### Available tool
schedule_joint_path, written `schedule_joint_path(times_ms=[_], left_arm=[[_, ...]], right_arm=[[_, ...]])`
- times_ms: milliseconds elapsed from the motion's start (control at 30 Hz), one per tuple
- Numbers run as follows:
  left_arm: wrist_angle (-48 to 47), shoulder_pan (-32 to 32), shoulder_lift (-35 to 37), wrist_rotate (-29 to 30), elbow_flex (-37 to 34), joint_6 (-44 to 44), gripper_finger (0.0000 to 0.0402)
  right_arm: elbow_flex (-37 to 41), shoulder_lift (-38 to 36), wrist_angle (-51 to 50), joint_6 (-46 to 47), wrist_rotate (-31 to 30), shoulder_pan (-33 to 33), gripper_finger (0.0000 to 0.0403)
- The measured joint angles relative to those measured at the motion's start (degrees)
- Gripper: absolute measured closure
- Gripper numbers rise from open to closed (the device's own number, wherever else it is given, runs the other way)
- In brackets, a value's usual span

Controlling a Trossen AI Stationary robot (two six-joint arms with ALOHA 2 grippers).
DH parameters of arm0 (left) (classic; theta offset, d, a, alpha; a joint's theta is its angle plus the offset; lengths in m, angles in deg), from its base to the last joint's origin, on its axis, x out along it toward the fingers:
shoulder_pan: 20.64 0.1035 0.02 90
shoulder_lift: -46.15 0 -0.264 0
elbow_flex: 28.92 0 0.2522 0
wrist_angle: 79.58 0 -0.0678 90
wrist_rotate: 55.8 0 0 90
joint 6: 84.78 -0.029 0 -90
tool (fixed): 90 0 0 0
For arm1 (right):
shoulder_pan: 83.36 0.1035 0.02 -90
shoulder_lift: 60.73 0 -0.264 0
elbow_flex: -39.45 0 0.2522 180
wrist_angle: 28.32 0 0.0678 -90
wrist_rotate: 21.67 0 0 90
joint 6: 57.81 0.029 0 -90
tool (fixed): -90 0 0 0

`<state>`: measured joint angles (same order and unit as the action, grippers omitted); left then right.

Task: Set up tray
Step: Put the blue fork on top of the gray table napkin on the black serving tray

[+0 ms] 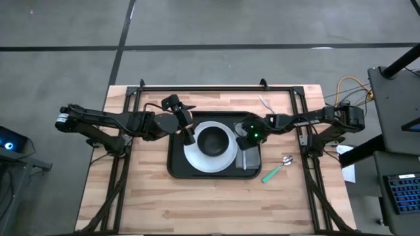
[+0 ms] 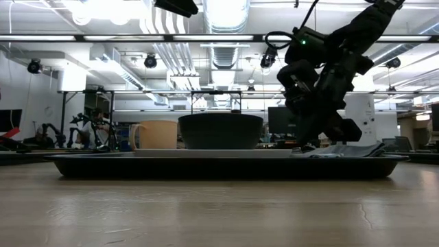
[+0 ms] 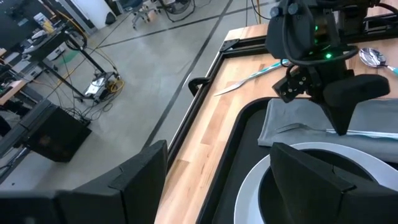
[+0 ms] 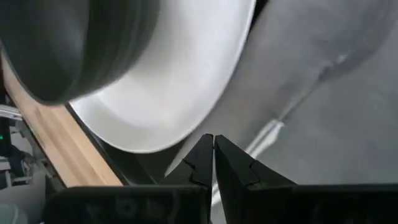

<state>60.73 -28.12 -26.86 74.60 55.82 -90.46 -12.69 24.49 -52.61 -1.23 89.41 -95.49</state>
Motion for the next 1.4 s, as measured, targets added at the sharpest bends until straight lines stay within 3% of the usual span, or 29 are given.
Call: schedule_joint_path(times_ms=[433,967,1400], left_arm=[[-0.02,0.0,0.0,0.0,-0.02,0.02,0.014],[-0.04,0.0,0.0,0.0,-0.02,0.0,0.014],[-2.52,0.02,0.0,-0.63,-0.02,0.66,0.014]], right_arm=[[-1.0,3.88,-3.21,-1.56,-0.06,1.02,0.0395],[-0.95,1.59,-8.86,-4.12,-2.05,1.14,0.0395],[-1.26,-7.45,-18.91,-5.18,-9.59,0.61,0.0395]])
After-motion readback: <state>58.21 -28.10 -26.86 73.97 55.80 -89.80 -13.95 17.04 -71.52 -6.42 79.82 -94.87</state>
